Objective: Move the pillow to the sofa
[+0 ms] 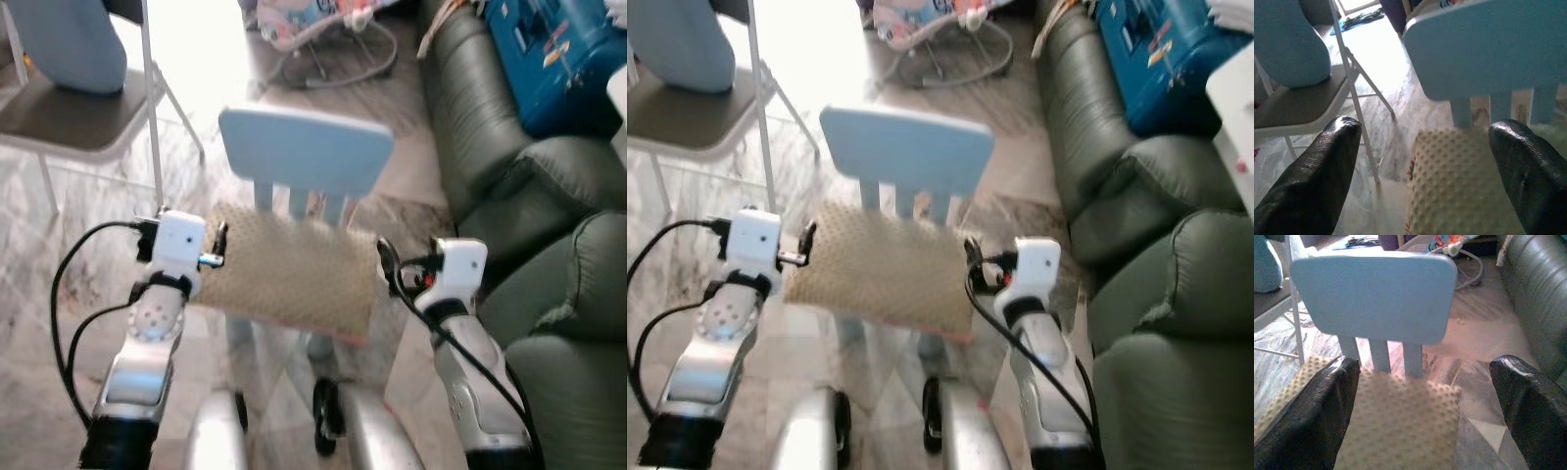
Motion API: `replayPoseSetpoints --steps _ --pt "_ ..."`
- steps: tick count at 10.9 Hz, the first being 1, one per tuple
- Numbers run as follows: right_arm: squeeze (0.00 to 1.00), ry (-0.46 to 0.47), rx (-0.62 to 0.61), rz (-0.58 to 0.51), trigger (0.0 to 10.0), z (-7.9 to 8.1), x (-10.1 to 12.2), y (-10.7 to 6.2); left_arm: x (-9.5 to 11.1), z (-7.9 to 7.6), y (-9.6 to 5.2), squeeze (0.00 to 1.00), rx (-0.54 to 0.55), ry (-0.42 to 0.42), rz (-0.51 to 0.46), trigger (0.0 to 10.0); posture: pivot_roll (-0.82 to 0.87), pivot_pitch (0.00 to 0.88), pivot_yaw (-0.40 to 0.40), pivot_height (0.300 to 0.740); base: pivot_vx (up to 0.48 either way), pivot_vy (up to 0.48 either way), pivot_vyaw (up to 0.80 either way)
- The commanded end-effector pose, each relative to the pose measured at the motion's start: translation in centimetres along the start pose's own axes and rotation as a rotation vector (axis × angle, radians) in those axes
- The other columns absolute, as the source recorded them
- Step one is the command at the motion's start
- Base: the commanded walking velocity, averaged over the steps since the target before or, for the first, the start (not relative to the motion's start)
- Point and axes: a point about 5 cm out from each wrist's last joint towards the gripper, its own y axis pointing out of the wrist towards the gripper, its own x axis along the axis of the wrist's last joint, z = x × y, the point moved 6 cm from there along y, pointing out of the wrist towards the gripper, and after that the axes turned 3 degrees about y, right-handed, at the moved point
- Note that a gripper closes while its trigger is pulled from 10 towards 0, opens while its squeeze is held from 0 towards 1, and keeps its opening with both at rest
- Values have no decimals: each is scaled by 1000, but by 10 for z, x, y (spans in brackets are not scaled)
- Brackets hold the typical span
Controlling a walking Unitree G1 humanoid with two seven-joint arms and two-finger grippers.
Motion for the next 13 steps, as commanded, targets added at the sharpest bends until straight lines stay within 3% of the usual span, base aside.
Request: replayPoseSetpoints --steps 1,4,8,13 --pt "0 10 -15 3 10000 -5 1 -4 -4 -7 -3 0 -31 -8 14 10000 -2 276 -44 620 0 0 0" --pt "0 1 -26 11 10000 -8 0 -5 1 -5 0 0 -19 -35 10 10000 0 293 -50 620 0 0 0" --pt "0 -1 -20 17 10000 -6 0 -3 -5 -9 -8 0 -25 -64 37 10000 4 297 -55 620 0 0 0" --pt "0 -1 -27 19 10000 -6 0 -3 -4 -11 -6 0 -29 -72 44 10000 -1 300 -48 620 0 455 0"
